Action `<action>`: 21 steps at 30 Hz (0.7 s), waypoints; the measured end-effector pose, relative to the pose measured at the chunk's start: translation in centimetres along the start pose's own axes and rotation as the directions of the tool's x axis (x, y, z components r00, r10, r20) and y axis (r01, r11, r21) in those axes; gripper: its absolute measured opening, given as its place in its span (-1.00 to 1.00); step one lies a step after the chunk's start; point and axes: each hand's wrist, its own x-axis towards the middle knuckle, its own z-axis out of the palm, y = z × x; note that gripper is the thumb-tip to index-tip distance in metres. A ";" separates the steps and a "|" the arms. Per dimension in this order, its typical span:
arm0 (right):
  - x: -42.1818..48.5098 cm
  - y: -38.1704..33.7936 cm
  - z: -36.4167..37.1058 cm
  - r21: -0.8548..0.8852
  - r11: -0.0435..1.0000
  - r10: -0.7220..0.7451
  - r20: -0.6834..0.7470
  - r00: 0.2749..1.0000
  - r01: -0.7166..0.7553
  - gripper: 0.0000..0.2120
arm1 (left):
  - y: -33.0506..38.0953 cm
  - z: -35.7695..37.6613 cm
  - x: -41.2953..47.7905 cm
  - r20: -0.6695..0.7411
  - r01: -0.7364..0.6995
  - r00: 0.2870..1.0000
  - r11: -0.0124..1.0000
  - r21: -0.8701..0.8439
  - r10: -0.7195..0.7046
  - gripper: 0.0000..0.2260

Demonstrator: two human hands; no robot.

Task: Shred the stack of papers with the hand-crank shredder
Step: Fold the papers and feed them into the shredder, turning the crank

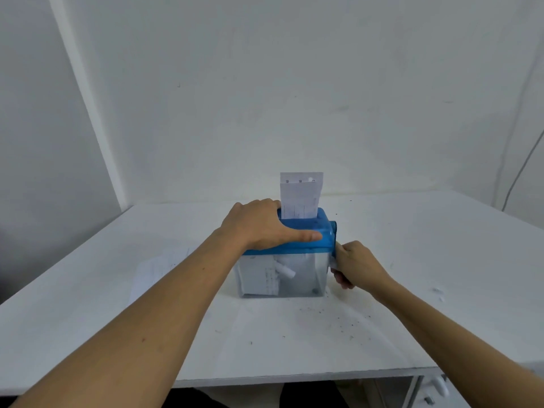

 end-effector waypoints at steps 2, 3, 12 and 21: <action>-1.5 0.1 -0.6 -0.030 0.999 -0.021 0.013 1.000 0.021 -0.66 | 0.2 0.0 -0.1 0.012 -0.004 1.000 1.000 -0.008 0.004 -0.01; -2.1 -0.1 -0.9 -0.052 0.998 -0.039 0.021 0.999 0.040 -0.66 | 0.2 0.0 -0.1 0.009 -0.002 1.000 1.000 -0.005 0.002 -0.02; -5.9 -3.1 -5.4 -0.126 0.981 -0.125 0.182 0.975 0.149 -0.52 | 0.5 -0.8 -0.5 0.041 0.004 0.999 1.000 -0.025 -0.003 -0.12; -0.8 -7.6 -8.4 -0.054 0.964 -0.262 -0.027 0.965 0.261 -0.53 | 0.2 -0.3 -0.2 0.032 0.003 0.999 1.000 -0.006 -0.003 -0.10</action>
